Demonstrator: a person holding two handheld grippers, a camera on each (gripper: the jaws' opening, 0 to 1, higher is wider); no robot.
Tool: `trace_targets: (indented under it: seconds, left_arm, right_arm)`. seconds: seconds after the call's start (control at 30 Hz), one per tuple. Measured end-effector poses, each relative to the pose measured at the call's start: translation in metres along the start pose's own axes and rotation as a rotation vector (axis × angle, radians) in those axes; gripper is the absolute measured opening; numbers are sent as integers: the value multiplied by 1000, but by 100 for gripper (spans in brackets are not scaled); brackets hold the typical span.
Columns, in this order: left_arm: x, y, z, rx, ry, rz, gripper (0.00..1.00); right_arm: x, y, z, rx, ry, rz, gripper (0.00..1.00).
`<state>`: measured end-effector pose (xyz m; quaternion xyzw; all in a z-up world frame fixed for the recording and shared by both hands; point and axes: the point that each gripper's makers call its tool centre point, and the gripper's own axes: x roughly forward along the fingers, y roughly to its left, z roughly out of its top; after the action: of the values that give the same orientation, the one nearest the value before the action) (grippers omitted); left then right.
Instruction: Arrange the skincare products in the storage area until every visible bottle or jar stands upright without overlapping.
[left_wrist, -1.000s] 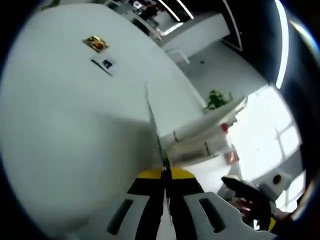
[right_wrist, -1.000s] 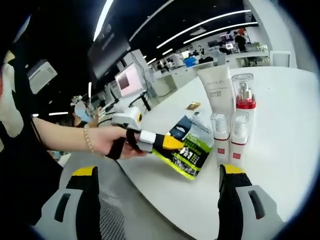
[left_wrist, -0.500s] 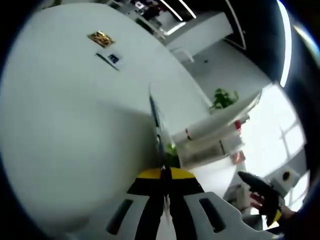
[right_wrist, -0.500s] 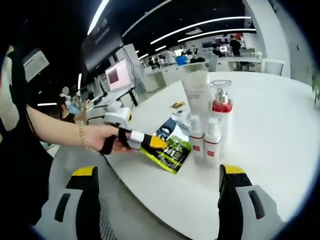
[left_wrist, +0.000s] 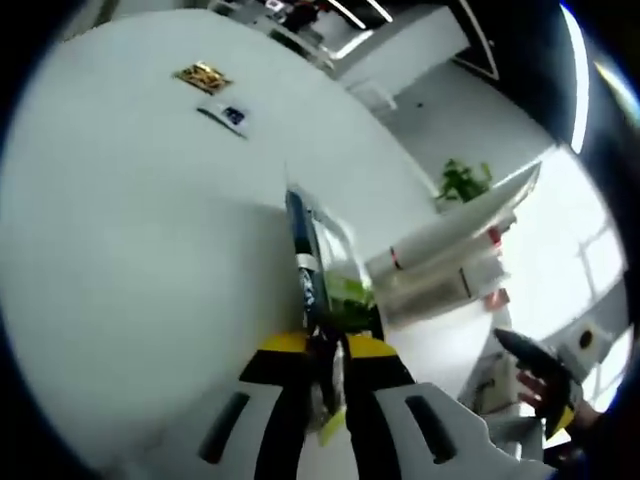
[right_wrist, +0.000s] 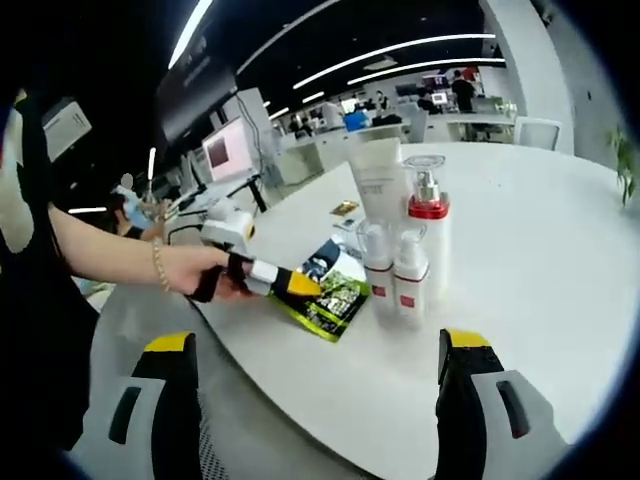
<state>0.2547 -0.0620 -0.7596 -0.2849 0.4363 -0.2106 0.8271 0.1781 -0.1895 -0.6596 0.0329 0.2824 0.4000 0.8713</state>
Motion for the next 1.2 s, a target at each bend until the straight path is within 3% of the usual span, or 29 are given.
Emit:
trace_targets:
  seconds: [0.17, 0.4, 0.53, 0.63, 0.8, 0.93, 1.2]
  left_arm:
    - [1, 7, 2, 99, 22, 44, 12]
    - [-11, 25, 8, 269, 50, 179, 17]
    - [-13, 24, 7, 310, 77, 195, 22]
    - [-17, 29, 8, 387, 96, 243, 26]
    - [-19, 29, 9, 475, 115, 260, 28]
    - [-19, 29, 11, 553, 117, 270, 35]
    - [-24, 24, 21, 598, 96, 263, 45]
  right_arm:
    - [-2, -3, 2, 24, -18, -6, 99]
    - [-2, -1, 3, 26, -22, -1, 99]
    - [-1, 0, 4, 29, -23, 0, 99]
    - [-1, -1, 3, 31, -21, -1, 99]
    - [-2, -2, 3, 36, -21, -1, 99]
    - [-1, -2, 2, 35, -20, 0, 99]
    - [-1, -2, 1, 31, -13, 1, 99]
